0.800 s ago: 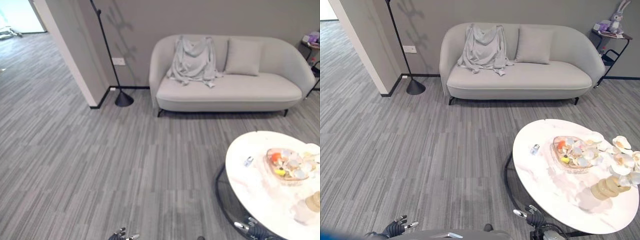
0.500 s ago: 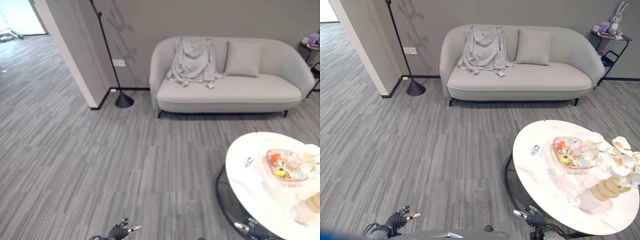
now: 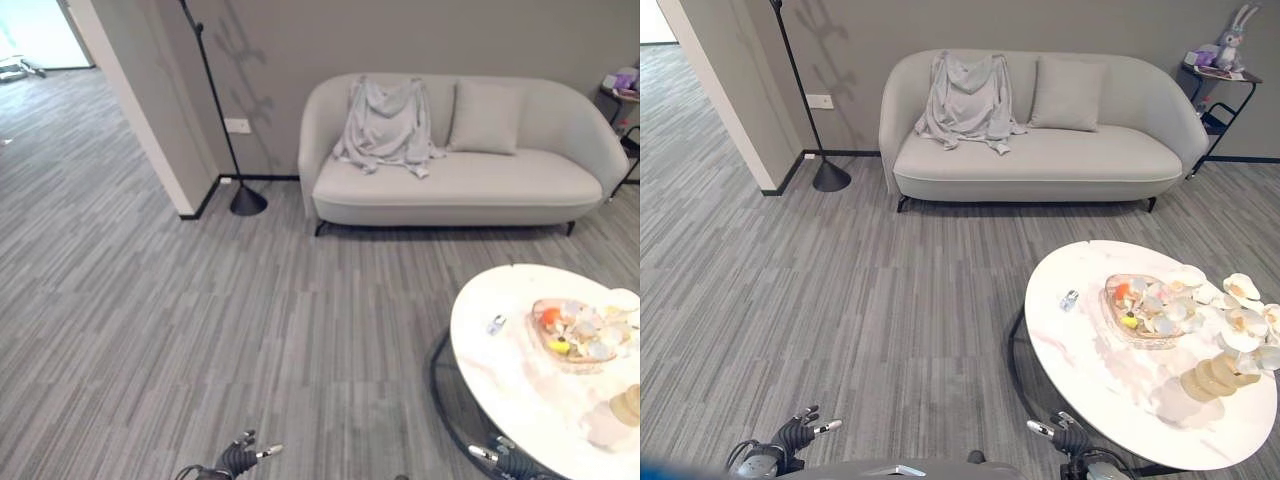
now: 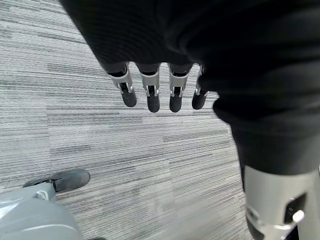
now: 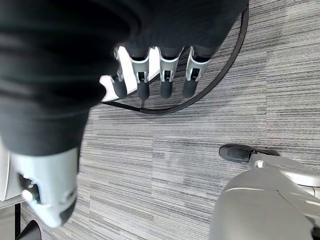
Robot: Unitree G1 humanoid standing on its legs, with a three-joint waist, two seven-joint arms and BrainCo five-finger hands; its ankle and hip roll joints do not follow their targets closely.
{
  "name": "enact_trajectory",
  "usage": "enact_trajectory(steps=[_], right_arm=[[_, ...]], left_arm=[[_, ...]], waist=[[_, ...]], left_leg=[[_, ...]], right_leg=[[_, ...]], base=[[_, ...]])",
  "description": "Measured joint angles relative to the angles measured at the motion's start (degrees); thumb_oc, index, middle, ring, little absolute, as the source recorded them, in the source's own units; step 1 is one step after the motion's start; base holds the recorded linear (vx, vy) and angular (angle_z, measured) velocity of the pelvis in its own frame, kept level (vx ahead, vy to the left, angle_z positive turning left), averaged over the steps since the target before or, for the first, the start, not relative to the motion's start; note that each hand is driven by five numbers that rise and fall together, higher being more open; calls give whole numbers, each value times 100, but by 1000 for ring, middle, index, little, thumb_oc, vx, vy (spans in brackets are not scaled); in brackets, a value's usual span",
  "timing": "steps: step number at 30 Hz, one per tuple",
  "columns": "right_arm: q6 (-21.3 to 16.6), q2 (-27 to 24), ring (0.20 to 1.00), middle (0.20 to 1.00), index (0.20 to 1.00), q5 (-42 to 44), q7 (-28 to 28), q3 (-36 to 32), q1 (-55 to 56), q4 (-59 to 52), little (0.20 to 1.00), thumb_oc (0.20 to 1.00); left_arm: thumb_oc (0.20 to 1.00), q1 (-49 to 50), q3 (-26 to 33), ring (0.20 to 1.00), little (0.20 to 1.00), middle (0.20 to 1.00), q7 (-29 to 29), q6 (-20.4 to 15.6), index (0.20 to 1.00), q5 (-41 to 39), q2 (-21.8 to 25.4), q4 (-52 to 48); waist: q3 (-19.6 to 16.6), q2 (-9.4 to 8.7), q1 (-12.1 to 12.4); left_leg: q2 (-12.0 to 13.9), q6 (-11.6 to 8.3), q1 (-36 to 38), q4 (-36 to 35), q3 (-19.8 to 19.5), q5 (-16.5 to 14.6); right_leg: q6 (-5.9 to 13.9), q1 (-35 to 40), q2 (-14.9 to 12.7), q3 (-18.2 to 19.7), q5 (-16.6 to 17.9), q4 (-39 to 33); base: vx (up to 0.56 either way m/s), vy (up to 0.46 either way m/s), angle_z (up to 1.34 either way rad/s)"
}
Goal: Hang the clothes on the sofa on the clothes rack.
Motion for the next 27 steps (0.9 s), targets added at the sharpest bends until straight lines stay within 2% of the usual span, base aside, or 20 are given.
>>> enact_trajectory(steps=[17, 19, 20, 21, 22, 23, 25, 26, 27], right_arm=[[3, 4, 1000, 1000, 1000, 0, 25, 168, 8, 36, 1000, 1000], [2, 12, 1000, 1000, 1000, 1, 33, 229, 11, 55, 1000, 1000], [1, 13, 1000, 1000, 1000, 2, 34, 291, -2, 52, 1000, 1000], [2, -2, 1000, 1000, 1000, 1, 31, 316, -37, 56, 1000, 1000], [-9, -30, 1000, 1000, 1000, 12, 21, 211, -169, 65, 1000, 1000], [-3, 5, 1000, 1000, 1000, 12, 1, 145, -236, 81, 1000, 1000], [-6, 7, 1000, 1000, 1000, 18, -15, 148, -321, 146, 1000, 1000], [-14, 8, 1000, 1000, 1000, 22, -34, 160, -391, 209, 1000, 1000], [-9, -50, 1000, 1000, 1000, 24, -53, 169, -485, 233, 1000, 1000]], left_arm=[[1000, 32, 31, 1000, 1000, 1000, 29, 0, 1000, -232, -1, 10], [1000, 12, 198, 1000, 1000, 1000, 39, -4, 1000, -395, -9, 10], [1000, -54, 295, 1000, 1000, 1000, 61, -3, 1000, -509, 0, -10], [1000, -136, 309, 1000, 1000, 1000, 87, 4, 1000, -590, -5, -5], [1000, -293, 411, 1000, 1000, 1000, 158, -61, 1000, -752, -173, -31], [1000, -423, 435, 1000, 1000, 1000, 200, -91, 1000, -858, -159, -50], [1000, -368, 420, 1000, 1000, 1000, 251, 1, 1000, -900, -285, 200], [1000, -357, 416, 1000, 1000, 1000, 269, 7, 1000, -900, -375, 357], [1000, -357, 399, 1000, 1000, 1000, 293, 8, 1000, -900, -544, 487]], waist=[[6, -84, 32], [80, -133, 102], [174, -251, 159], [307, -328, 194], [632, -241, 236], [918, -346, 257], [1037, -344, 354], [1037, -366, 335], [1026, -326, 336]], left_leg=[[27, -26, -96, 64, -5, 15], [59, -141, -485, 619, -23, -171], [69, -262, -792, 1138, -31, -305], [72, -281, -942, 1465, -31, -330], [115, -491, -2203, 3420, -405, -356], [43, -590, -2735, 4190, -493, -219], [137, -523, -2962, 3744, -216, -215], [103, -523, -2839, 3081, 39, -214], [24, -479, -2621, 2190, 172, -190]], right_leg=[[22, -72, 34, 0, -31, 2], [-46, -189, 64, -8, -49, 8], [-97, -282, 54, -15, -32, 4], [-150, -261, 61, -34, 3, 4], [-573, -781, 297, -306, -362, 827], [-480, -918, 200, -299, -502, 1112], [-513, -922, 151, -221, -562, 1056], [-499, -832, 64, -139, -570, 746], [-351, -634, 75, 151, -659, 176]], base=[[-12, -49, 0], [-86, -123, 6], [-62, -189, 6], [2, -202, 44], [110, -155, 66], [249, -33, 60], [346, 12, 5], [395, 51, -23], [407, 51, -41]])
